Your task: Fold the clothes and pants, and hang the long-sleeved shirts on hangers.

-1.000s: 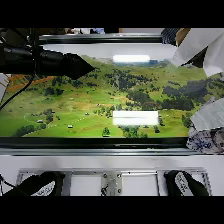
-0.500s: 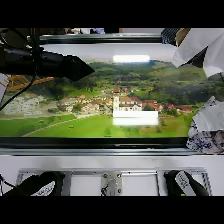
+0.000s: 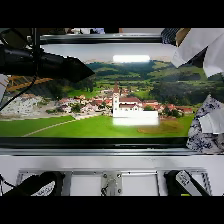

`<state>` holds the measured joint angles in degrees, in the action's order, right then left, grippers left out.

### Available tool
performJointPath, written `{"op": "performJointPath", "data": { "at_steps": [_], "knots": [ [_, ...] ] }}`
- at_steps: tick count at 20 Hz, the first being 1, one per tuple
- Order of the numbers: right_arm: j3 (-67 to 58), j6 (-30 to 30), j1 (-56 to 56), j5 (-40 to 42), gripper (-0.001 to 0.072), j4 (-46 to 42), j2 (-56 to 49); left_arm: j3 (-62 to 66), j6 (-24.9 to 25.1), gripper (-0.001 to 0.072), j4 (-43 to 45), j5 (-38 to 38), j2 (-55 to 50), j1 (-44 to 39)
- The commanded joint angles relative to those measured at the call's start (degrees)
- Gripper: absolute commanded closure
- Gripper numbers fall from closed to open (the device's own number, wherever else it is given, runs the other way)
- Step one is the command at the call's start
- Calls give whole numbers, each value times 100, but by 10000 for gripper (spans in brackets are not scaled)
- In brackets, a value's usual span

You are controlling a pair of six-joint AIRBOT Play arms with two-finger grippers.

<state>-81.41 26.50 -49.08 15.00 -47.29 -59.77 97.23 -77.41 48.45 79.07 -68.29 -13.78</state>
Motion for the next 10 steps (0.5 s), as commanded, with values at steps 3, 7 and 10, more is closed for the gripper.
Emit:
{"op": "performJointPath", "data": {
  "at_steps": [3, 7, 10],
  "knots": [
    [-39, 26, -168, -610, 696, 170, -170, 7, -61, 689, -7, 48, -4, -4],
    [-35, 28, -201, -684, 691, 170, -155, 7, -61, 689, -7, 48, -2, -4],
    [-35, 28, -201, -807, 673, 170, -155, 7, -61, 689, -7, 50, 0, -4]
  ]
}}
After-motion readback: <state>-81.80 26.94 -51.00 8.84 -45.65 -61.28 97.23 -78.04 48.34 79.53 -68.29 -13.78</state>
